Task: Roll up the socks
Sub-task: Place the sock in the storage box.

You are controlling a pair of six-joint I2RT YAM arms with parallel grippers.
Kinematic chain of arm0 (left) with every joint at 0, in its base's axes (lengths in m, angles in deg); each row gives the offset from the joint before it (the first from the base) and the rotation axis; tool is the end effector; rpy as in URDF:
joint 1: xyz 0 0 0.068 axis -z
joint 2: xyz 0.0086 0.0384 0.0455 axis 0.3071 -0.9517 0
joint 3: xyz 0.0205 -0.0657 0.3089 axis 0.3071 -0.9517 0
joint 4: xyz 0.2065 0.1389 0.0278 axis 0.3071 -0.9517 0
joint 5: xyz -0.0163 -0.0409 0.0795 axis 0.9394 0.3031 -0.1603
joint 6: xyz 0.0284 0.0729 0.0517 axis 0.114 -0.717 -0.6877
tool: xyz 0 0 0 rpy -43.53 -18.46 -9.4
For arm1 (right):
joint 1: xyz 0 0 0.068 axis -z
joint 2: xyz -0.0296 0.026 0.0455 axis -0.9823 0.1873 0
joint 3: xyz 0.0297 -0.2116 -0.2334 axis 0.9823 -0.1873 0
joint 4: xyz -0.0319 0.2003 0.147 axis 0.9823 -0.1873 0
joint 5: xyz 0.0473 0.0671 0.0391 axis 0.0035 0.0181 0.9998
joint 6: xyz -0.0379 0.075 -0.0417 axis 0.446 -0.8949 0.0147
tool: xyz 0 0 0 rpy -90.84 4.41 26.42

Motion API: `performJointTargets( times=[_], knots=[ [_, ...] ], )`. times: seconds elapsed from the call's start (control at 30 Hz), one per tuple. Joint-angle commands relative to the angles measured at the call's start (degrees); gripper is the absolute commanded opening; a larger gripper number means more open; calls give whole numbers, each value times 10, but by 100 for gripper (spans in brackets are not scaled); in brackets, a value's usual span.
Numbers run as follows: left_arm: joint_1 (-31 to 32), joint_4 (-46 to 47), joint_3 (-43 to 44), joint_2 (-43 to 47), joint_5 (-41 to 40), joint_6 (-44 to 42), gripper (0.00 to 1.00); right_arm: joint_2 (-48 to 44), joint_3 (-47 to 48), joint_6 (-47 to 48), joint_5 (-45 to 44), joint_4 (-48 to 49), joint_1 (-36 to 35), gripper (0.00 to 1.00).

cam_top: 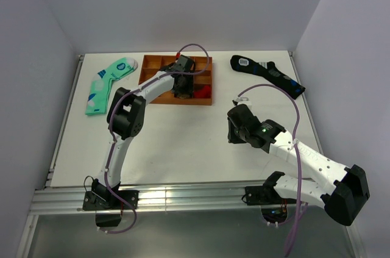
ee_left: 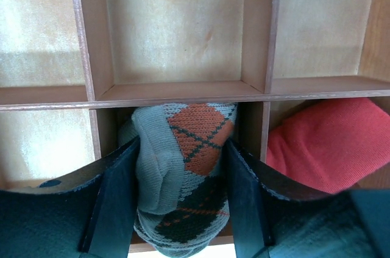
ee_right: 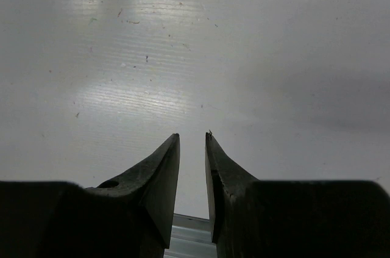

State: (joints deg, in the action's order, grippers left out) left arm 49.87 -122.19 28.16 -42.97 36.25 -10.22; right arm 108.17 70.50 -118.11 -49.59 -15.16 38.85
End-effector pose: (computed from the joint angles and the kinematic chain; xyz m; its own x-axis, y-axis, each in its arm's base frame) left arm 0.4789 -0.2826 0.1749 -0.8312 -0.0337 -0.5549 0.0551 0.9882 -0.1426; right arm 0.1599 0.1123 0.2516 -0.8064 -0.0080 -0.5913 -0.1307 0.9776 0.1650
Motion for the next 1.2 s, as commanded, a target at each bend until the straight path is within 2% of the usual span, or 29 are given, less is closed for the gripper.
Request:
performJointTargets(
  times=[0.0,0.63,0.97,1.17],
  knots=[
    [6,-8,-13,14,-13,5,59,3,-2,1,0,19,-4,31],
    [15,-6,7,45,-60,-6,60,4,-3,1,1,22,-4,30],
    [15,26,-29,72,-64,-6,61,9,-1,-4,-9,29,-3,29],
    [15,24,-20,72,-59,-6,61,26,6,-17,-17,57,-3,28]
  ],
)
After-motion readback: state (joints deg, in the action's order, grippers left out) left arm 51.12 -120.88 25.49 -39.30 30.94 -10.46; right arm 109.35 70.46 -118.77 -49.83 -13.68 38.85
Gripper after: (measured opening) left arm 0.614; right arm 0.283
